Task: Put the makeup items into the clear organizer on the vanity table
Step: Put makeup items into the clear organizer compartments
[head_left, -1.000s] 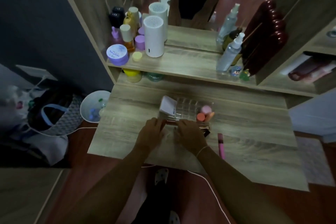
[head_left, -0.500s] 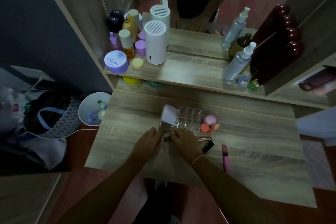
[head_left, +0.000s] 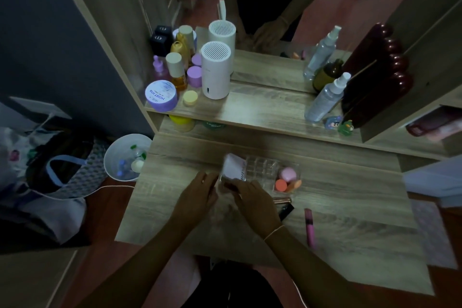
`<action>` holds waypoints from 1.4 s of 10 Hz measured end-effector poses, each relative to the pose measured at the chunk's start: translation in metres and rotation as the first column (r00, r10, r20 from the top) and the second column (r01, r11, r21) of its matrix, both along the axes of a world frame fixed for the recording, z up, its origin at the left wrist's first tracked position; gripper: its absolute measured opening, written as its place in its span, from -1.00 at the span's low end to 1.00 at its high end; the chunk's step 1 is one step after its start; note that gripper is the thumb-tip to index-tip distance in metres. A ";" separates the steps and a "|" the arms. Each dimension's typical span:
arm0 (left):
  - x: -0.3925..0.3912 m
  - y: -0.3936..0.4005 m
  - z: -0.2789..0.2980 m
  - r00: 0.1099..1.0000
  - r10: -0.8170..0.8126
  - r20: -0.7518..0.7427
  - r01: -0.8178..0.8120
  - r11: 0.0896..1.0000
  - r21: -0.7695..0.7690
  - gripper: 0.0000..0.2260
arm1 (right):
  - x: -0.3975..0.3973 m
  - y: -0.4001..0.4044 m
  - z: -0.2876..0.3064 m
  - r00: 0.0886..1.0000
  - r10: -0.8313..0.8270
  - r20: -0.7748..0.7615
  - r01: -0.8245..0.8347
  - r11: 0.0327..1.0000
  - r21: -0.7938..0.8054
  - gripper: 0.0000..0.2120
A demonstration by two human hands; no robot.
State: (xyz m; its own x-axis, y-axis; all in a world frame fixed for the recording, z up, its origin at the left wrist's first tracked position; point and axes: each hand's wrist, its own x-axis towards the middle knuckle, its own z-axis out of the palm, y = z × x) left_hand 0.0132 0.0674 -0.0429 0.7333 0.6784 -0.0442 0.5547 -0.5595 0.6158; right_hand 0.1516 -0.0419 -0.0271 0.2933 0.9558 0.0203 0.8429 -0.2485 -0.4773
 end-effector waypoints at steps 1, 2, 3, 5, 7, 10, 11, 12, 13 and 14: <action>0.014 0.004 0.016 0.996 0.028 0.082 -0.026 0.999 -0.030 -0.66 | 0.011 0.002 0.013 0.995 -0.070 -0.077 0.070 0.998 -0.001 -0.68; 0.034 0.009 0.031 0.987 0.012 0.158 -0.013 1.000 0.003 -0.65 | 0.026 0.002 0.016 1.000 -0.028 -0.013 0.027 0.993 -0.111 -0.50; 0.055 0.011 0.041 0.976 -0.009 0.216 0.003 1.000 0.026 -0.64 | 0.038 -0.004 0.020 0.989 -0.026 0.149 0.037 0.997 -0.069 -0.39; 0.085 0.008 0.050 0.957 -0.043 0.288 0.038 0.999 0.023 -0.64 | 0.060 -0.011 0.028 0.991 -0.127 0.038 0.127 0.992 0.006 -0.47; 0.107 0.007 0.045 0.944 -0.044 0.328 0.039 0.999 0.022 -0.64 | 0.076 -0.001 0.031 0.936 -0.297 -0.187 0.274 0.952 -0.140 -0.58; 0.118 0.008 0.034 0.937 -0.012 0.350 0.028 0.999 -0.042 -0.61 | 0.092 0.011 0.024 0.975 -0.192 -0.116 0.166 0.965 -0.201 -0.52; 0.119 0.009 0.030 0.945 -0.029 0.326 0.038 0.999 -0.022 -0.68 | 0.095 0.019 0.025 0.981 -0.165 -0.099 0.136 0.958 -0.254 -0.68; 0.118 0.010 0.026 0.953 -0.037 0.301 0.051 0.998 -0.040 -0.71 | 0.097 0.023 0.025 0.977 -0.195 -0.089 0.168 0.954 -0.247 -0.83; 0.117 0.009 0.024 0.960 -0.043 0.277 0.059 0.997 -0.050 -0.72 | 0.098 0.027 0.023 0.974 -0.219 -0.058 0.194 0.939 -0.284 -0.81; 0.116 0.008 0.023 0.971 -0.054 0.231 0.068 0.996 -0.055 -0.72 | 0.099 0.031 0.023 0.973 -0.225 -0.056 0.197 0.931 -0.308 -0.82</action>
